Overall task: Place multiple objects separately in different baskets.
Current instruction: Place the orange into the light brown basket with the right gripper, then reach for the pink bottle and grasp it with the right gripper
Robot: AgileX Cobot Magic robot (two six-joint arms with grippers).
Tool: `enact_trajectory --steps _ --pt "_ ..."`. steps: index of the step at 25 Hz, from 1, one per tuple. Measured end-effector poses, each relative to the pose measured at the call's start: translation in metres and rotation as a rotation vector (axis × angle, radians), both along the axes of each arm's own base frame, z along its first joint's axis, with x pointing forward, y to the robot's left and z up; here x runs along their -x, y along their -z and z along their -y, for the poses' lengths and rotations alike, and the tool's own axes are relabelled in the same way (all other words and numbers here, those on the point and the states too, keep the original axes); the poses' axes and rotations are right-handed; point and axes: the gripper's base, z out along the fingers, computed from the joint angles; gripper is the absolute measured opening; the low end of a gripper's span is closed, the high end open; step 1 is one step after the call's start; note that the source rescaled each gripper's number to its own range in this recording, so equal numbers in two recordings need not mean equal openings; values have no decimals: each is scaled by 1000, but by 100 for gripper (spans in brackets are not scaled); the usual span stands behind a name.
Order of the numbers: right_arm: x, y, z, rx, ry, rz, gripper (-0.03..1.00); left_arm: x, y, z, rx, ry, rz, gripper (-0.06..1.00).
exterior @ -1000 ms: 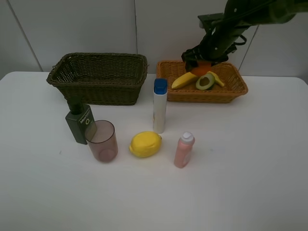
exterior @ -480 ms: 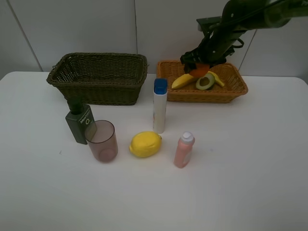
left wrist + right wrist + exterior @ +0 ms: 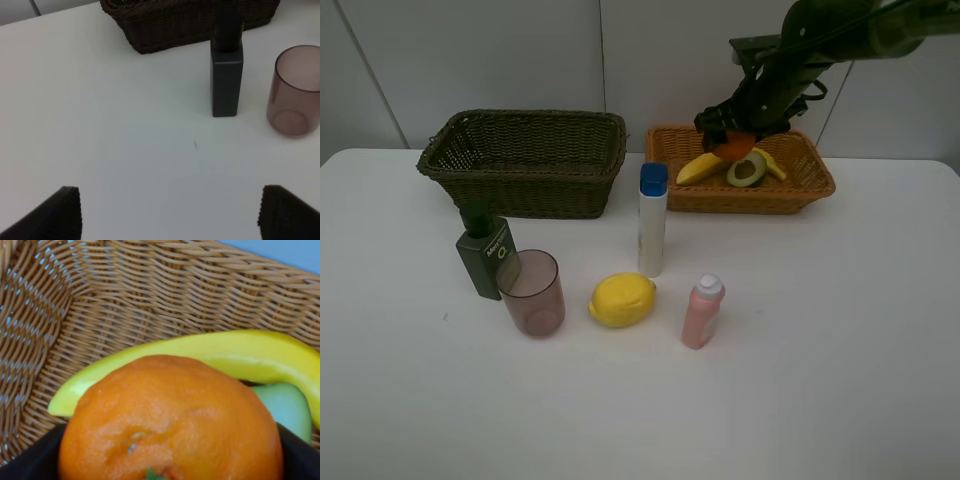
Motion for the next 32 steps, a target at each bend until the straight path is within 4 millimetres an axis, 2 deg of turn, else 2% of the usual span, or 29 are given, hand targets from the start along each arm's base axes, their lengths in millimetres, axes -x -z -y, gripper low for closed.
enact_trajectory --steps 9,10,14,17,32 --pt "0 0 1 9 6 3 69 0 0 0 0 0 0 95" --pt "0 0 2 19 4 5 72 0 0 0 0 0 0 95" --pt "-1 0 3 45 1 13 93 0 0 0 0 0 0 95" --pt "-1 0 4 40 13 12 98 0 0 0 0 0 0 95" --pt "-2 -2 3 32 25 12 100 0 0 0 0 0 0 95"
